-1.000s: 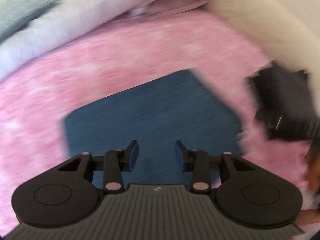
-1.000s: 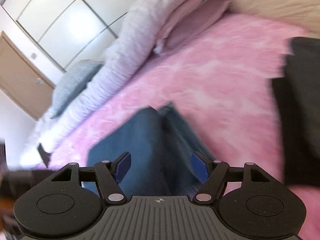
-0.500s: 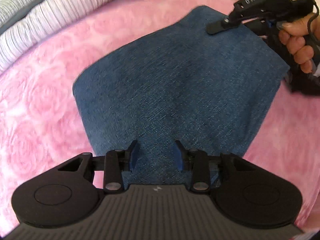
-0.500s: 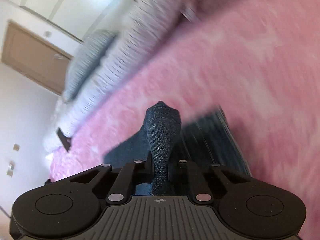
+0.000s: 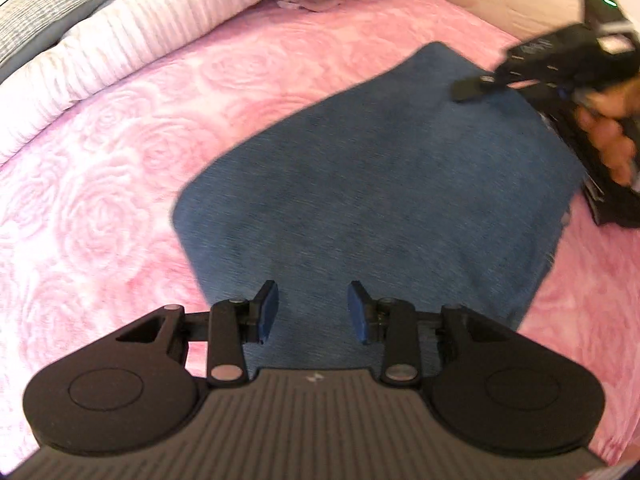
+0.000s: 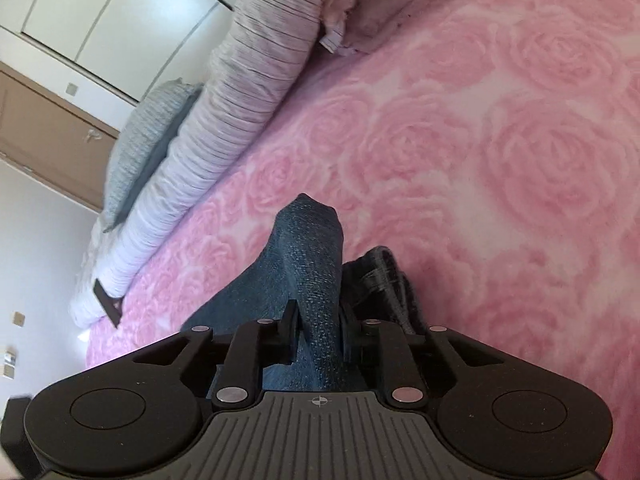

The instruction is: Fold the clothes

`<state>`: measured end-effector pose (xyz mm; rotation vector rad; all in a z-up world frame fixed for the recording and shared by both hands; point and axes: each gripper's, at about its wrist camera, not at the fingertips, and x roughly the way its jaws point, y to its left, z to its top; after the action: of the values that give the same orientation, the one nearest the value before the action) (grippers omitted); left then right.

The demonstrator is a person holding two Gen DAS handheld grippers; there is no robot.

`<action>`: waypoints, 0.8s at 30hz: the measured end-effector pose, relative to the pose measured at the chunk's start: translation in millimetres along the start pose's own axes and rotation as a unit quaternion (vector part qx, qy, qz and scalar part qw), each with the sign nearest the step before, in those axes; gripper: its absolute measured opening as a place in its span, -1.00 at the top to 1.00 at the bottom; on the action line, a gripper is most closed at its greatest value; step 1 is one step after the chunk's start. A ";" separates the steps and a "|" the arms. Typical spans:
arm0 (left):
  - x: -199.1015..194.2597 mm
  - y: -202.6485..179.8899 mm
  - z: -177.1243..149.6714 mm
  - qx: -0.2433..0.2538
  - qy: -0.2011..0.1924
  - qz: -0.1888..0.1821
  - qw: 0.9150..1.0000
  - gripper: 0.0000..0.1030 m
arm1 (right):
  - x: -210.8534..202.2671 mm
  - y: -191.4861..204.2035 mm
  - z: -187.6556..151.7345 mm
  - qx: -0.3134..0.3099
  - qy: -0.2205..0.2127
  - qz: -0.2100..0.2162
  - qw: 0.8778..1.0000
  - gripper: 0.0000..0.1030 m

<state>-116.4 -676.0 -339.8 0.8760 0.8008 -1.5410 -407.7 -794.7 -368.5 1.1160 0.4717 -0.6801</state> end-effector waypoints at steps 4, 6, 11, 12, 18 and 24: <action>2.6 9.6 8.7 -0.018 -0.002 0.003 1.000 0.37 | -3.0 1.6 -9.0 -0.008 0.006 -0.014 1.000 0.67; 4.1 11.3 12.1 -0.020 -0.003 0.002 1.000 0.37 | 0.4 -4.4 -10.2 0.010 0.013 -0.017 1.000 0.68; 3.1 0.9 19.3 -0.003 -0.017 -0.010 1.000 0.36 | 11.1 -1.9 -1.4 -0.030 0.031 -0.020 0.999 0.66; 5.0 -3.0 21.8 0.005 -0.019 -0.014 1.000 0.36 | 14.5 -6.6 0.6 -0.026 0.034 -0.022 0.999 0.59; 14.6 -17.5 38.7 0.040 -0.031 -0.021 0.998 0.36 | -28.6 12.8 0.0 -0.056 -0.046 -0.055 0.996 0.31; 35.6 -16.3 61.0 0.058 -0.031 -0.023 0.998 0.38 | -33.2 60.3 -15.2 -0.199 -0.062 -0.074 0.975 0.31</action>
<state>-142.0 -743.8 -340.3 0.8954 0.6973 -1.6606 -388.9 -755.5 -313.1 0.6615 0.5586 -0.7418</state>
